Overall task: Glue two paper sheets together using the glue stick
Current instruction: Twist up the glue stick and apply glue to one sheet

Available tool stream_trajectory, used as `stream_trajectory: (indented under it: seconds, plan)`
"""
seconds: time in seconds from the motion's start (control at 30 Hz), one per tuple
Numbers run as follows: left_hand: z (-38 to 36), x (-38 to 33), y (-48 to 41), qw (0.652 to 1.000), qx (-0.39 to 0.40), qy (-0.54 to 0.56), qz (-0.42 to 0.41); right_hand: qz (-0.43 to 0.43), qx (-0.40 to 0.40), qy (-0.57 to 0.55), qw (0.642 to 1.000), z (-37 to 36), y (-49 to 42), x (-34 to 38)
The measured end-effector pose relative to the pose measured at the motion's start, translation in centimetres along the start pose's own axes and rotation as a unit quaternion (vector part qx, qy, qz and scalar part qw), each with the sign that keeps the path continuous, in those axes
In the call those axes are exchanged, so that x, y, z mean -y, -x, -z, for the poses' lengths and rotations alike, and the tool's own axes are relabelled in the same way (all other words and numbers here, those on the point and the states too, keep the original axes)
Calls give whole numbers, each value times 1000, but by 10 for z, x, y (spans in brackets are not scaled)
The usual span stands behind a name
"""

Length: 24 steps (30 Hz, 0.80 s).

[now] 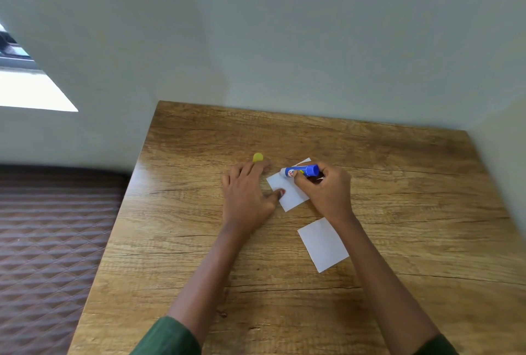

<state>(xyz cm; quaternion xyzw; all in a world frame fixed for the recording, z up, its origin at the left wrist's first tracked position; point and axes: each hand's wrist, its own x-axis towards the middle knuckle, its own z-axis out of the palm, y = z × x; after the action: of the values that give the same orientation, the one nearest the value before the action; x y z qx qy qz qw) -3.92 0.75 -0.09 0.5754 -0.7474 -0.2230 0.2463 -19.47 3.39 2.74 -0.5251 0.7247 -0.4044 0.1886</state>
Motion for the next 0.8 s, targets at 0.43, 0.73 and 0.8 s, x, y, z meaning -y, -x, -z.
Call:
stream_trajectory:
  seconds: [0.43, 0.73, 0.8]
  plan:
    - [-1, 0, 2, 999, 5, -38, -23, -21, -18, 18, 999, 9, -7, -8]
    - [-4, 1, 2, 989, 31, -116, -90, -20, -30, 37, 999, 15, -13, -12]
    - [-4, 1, 2, 988, 36, -123, -91, -19, -33, 39, 999, 16, -15, -14]
